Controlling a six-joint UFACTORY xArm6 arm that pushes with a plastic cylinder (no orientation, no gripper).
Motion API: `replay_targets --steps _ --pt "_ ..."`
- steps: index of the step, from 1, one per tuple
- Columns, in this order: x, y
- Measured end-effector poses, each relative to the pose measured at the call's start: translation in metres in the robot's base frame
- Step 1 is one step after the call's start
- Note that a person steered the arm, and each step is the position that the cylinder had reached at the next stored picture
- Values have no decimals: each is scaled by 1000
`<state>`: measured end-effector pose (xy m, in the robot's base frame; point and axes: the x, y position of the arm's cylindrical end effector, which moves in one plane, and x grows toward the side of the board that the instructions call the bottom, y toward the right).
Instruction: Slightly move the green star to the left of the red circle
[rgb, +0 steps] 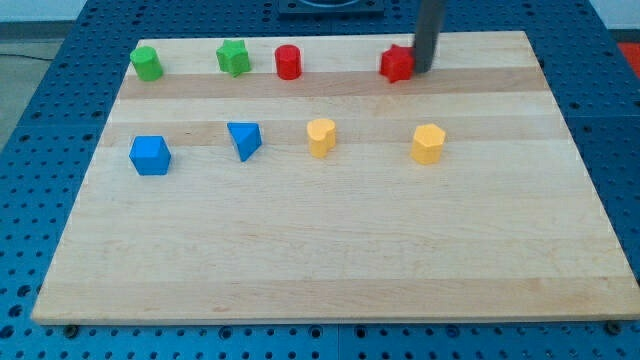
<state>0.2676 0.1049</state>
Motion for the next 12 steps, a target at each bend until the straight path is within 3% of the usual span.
replay_targets --steps 3,4,5,6,7,8,12 --pt "-8 -70" --pt "13 -36" --pt "-30 -81" --pt "-53 -206" --pt "-76 -293" --pt "-75 -331" --pt "-42 -390"
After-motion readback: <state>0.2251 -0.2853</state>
